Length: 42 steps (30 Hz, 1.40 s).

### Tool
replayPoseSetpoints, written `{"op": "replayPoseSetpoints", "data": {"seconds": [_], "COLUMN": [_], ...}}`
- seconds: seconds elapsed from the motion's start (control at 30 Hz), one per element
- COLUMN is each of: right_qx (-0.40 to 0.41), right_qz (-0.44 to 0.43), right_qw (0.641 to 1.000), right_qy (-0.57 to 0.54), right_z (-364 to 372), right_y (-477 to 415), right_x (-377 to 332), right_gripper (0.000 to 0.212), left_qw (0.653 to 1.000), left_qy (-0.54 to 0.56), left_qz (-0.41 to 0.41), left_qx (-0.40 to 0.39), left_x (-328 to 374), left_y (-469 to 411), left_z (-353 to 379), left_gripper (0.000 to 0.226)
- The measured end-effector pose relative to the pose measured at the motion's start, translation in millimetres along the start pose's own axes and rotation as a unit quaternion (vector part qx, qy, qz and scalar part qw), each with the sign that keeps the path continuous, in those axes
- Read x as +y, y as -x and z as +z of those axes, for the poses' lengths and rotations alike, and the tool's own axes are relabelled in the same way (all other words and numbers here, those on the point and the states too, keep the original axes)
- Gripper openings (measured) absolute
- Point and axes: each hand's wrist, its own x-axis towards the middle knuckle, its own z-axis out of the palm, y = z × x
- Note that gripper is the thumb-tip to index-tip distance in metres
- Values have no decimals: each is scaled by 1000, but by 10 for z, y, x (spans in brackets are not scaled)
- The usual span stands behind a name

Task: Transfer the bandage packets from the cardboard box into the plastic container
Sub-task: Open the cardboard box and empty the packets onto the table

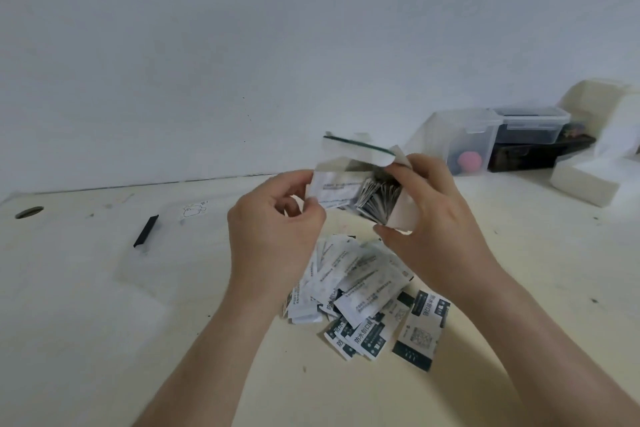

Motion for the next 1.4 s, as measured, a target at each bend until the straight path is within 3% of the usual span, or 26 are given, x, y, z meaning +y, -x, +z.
{"op": "replayPoseSetpoints", "data": {"seconds": [0.1, 0.2, 0.3, 0.5, 0.6, 0.83, 0.93, 1.1, 1.2, 1.3, 1.4], "right_qx": [-2, -12, -22, -11, -23, -37, -46, -47, -48, -55, -57], "right_qz": [43, 77, 78, 37, 35, 42, 19, -21, -69, -85, -82], "right_qw": [999, 997, 994, 994, 990, 986, 994, 995, 994, 992, 992], "right_qy": [11, -25, -70, -99, -138, -158, -101, -86, -72, -69, -83], "right_z": [-53, -86, -92, -115, -125, -100, -84, -67, 1, 39, 59], "right_y": [-13, -31, -40, -36, -38, -29, -22, -11, 19, 42, 47], "right_x": [96, 144, 159, 101, 81, 79, 98, -24, -105, -148, -161], "right_gripper": [73, 72, 73, 74, 71, 68, 73, 74, 78, 80, 80], "left_qw": [995, 970, 938, 958, 972, 947, 955, 965, 966, 984, 987], "left_qy": [-68, -174, -256, -200, -130, -185, -178, -196, -223, -157, -144], "left_qz": [48, 108, 89, 153, 129, 185, 189, 144, 84, -1, -36], "left_qx": [-47, -133, -217, -141, -148, -184, -142, -96, -101, -85, -65], "left_x": [-65, -150, -194, -154, -147, -191, -181, -109, -86, -37, -31], "left_y": [-33, -69, -74, -31, 16, 137, 112, 111, 99, 57, 32], "left_z": [-53, -95, -99, -61, 4, 115, 119, 146, 145, 130, 122], "left_gripper": [40, 46, 58, 41, 27, 26, 25, 11, 17, 17, 16]}}
